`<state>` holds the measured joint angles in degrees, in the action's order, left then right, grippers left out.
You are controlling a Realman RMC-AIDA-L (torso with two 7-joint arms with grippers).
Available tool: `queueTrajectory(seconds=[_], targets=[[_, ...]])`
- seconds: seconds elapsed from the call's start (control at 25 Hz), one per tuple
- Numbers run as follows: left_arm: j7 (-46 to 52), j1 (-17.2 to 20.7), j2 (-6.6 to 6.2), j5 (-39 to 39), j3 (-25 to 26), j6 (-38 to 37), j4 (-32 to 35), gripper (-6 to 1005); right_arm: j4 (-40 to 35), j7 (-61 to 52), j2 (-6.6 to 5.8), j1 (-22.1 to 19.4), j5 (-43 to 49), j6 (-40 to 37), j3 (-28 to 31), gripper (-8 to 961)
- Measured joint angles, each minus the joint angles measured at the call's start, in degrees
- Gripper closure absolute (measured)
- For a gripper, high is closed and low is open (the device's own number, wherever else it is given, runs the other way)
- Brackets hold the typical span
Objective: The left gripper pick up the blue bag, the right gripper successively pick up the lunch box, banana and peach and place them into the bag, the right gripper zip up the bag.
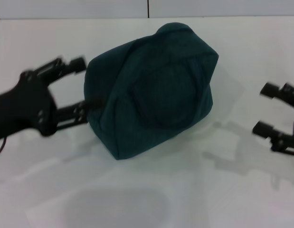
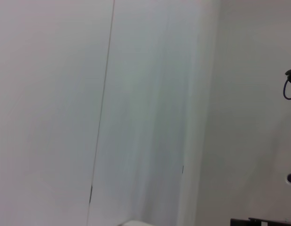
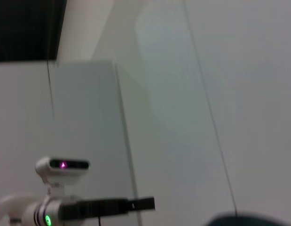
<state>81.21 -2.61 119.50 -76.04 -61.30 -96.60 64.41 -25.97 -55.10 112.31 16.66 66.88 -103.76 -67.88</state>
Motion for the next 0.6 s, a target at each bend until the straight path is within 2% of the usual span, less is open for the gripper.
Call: queueTrajectory(seconds=[0.2,0.32,0.44,0.6], targets=[[-14.3,0.0,-0.22,-6.0,2.3,-3.2,-13.4,138,0.8,3.8,1.53,-1.0,6.2,5.5,0.0,81],[-20.9,-0.8,-0.02,-10.4,3.1,-2.3,-18.5,138,2.2,5.6,2.23,-1.2,8.6,8.9,-0.1,81],[-26.2,-2.1,-0.08,-13.0,3.4,0.1,-24.7,138,4.7,7.7,2.37,-0.9,10.0,11.6,-0.5,81],[-27.3,-3.2,-0.24,-15.8,3.5,1.8,-27.8,138,6.5,8.9,2.53,-0.5,12.6,13.4,-0.6,81]])
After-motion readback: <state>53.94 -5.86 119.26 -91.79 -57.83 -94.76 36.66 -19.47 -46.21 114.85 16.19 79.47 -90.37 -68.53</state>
